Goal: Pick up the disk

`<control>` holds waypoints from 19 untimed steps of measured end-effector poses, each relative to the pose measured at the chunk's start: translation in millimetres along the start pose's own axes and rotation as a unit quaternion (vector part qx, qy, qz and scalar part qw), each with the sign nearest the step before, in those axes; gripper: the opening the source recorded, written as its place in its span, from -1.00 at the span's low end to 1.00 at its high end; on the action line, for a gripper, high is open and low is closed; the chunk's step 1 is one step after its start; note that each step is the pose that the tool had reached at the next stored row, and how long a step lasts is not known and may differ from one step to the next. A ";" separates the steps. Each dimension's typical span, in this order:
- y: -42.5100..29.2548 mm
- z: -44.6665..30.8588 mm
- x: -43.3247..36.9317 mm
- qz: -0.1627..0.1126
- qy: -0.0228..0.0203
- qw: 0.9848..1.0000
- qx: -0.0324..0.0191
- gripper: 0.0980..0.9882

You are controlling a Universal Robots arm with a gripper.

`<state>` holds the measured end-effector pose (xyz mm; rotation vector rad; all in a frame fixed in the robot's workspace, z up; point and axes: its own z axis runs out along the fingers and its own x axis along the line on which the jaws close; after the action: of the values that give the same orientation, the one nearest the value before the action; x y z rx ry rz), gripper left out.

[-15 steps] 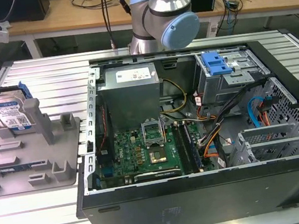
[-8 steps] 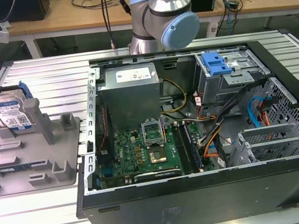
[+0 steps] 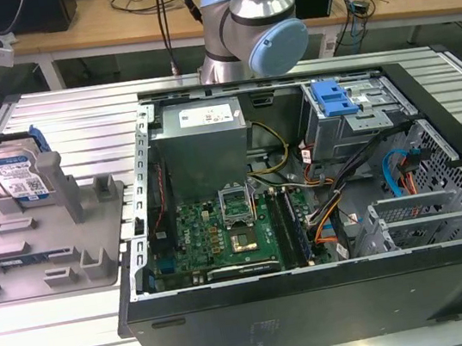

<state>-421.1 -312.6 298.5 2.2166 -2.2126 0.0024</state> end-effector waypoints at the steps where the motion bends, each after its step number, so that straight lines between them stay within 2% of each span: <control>1: 0.0 0.1 0.0 0.000 0.000 1.000 0.000 -0.40; 19: 0.1 0.7 3.9 0.000 0.000 1.000 0.000 -0.40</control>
<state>-421.1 -316.4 297.8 2.2166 -2.2127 0.0025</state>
